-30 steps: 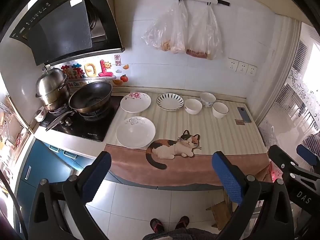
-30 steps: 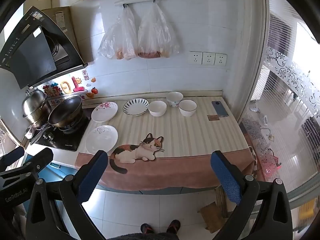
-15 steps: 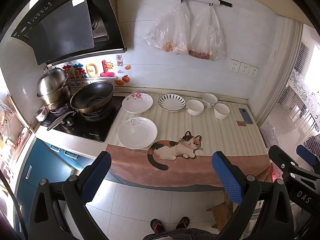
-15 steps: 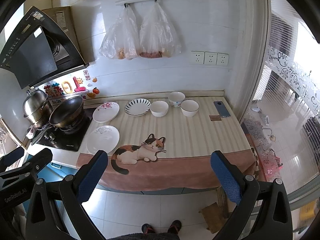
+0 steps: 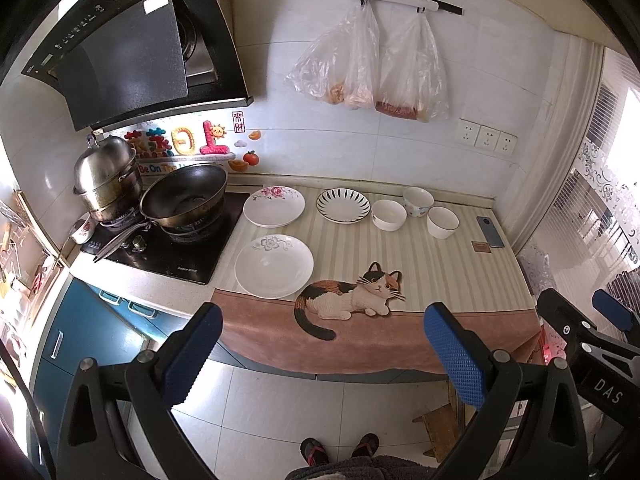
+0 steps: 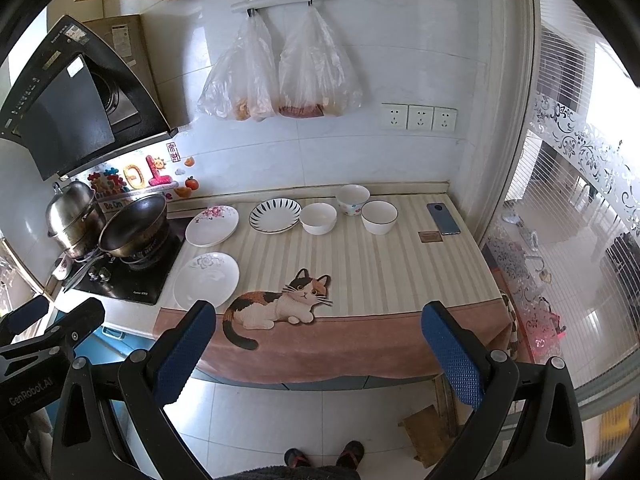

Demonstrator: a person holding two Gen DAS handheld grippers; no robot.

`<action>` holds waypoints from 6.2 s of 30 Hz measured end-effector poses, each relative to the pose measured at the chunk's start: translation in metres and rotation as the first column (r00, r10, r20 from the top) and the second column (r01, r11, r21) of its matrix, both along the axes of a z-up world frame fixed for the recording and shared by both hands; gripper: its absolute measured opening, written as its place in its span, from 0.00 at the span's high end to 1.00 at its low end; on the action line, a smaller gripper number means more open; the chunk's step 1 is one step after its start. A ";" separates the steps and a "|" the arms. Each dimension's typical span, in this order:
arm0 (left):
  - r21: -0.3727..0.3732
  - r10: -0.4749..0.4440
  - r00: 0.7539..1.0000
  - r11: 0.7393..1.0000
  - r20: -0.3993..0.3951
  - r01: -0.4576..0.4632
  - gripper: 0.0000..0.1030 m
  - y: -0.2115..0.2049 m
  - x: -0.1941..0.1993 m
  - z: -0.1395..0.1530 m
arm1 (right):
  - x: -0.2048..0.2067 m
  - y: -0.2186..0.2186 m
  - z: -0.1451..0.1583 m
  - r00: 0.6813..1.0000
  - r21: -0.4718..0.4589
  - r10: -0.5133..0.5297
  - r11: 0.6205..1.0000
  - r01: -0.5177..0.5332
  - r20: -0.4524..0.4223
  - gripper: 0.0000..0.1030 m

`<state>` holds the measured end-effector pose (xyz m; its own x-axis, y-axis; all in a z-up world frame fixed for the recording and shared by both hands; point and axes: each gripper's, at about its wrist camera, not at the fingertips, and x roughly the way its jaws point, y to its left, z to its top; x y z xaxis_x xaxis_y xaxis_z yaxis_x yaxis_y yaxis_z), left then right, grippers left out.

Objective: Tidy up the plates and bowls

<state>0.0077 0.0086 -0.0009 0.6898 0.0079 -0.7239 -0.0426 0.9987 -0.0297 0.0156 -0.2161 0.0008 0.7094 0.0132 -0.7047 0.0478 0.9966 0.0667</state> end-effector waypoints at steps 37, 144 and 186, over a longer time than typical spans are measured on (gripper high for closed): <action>0.001 0.011 1.000 1.000 0.009 -0.011 0.00 -0.003 -0.006 0.005 | -0.008 0.004 0.007 1.000 0.005 0.005 1.000 -0.005 0.005 0.00; -0.276 -0.206 0.796 0.960 -0.569 0.051 0.62 0.015 0.391 -0.360 | 0.420 0.006 -0.428 0.722 0.462 0.369 0.883 -0.076 -0.585 0.84; -0.159 0.345 0.800 0.867 -0.492 -0.472 0.60 0.192 0.500 -0.355 | 0.664 0.231 -0.372 0.770 0.306 0.519 0.851 -0.426 -0.371 0.63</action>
